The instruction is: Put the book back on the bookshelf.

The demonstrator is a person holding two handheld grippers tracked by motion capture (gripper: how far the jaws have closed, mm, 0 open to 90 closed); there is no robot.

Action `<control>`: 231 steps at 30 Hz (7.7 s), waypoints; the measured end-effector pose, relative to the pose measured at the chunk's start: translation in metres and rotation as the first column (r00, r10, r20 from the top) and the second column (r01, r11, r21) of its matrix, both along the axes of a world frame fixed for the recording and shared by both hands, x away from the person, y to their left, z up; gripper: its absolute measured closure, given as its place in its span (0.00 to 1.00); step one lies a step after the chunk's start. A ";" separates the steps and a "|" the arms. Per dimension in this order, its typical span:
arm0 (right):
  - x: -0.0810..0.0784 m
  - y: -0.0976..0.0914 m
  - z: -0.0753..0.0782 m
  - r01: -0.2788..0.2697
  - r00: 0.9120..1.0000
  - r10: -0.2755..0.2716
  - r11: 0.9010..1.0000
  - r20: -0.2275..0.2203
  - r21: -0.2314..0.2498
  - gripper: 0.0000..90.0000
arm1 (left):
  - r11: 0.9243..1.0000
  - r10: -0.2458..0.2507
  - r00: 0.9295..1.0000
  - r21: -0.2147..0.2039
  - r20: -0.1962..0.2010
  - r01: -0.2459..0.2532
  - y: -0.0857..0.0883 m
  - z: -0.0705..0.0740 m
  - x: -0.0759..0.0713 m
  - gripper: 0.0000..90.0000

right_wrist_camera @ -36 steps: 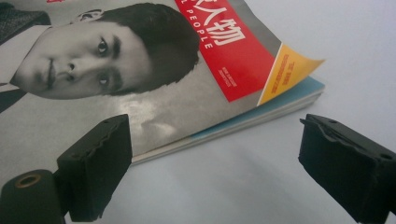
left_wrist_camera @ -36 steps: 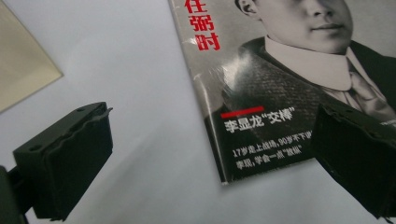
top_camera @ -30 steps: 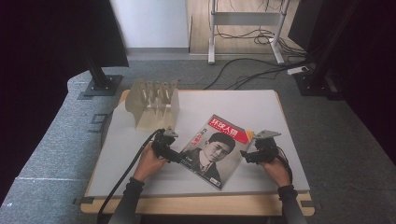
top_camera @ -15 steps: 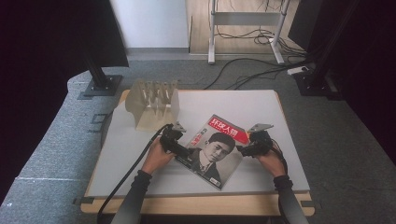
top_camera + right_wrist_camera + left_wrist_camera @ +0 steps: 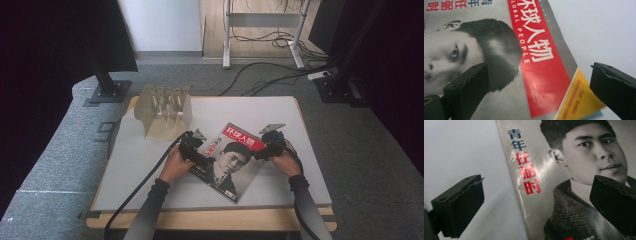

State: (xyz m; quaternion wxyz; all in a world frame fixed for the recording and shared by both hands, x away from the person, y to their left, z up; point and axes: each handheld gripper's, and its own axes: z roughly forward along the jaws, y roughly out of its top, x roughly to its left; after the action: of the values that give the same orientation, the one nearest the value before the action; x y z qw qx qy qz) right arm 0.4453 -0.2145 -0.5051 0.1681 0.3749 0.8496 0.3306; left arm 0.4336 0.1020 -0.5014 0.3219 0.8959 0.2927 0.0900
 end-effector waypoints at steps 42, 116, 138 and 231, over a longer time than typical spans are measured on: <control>-0.017 0.002 -0.023 -0.041 0.997 0.045 0.997 -0.055 0.070 0.08 | 0.999 -0.040 0.999 -0.009 -0.031 0.040 -0.004 -0.022 -0.035 0.00; -0.020 -0.013 -0.025 0.173 0.984 -0.172 0.985 -0.050 0.004 0.00 | 0.993 0.122 0.992 0.002 0.036 -0.122 0.059 -0.025 -0.069 0.02; 0.026 0.003 -0.021 0.198 0.977 -0.198 0.980 -0.075 -0.010 0.03 | 1.000 0.029 0.999 -0.008 0.035 -0.029 0.035 -0.027 -0.087 0.00; -0.011 0.081 0.056 -0.151 0.988 0.151 0.989 0.014 0.000 0.95 | 0.992 0.122 0.992 -0.013 0.029 -0.122 0.039 -0.027 -0.077 0.00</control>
State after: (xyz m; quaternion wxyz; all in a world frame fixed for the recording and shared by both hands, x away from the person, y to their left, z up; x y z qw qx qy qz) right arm 0.4346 -0.1333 -0.4489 0.1485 0.3072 0.8743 0.3453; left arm 0.3569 0.1408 -0.5284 0.3251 0.8731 0.3424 0.1212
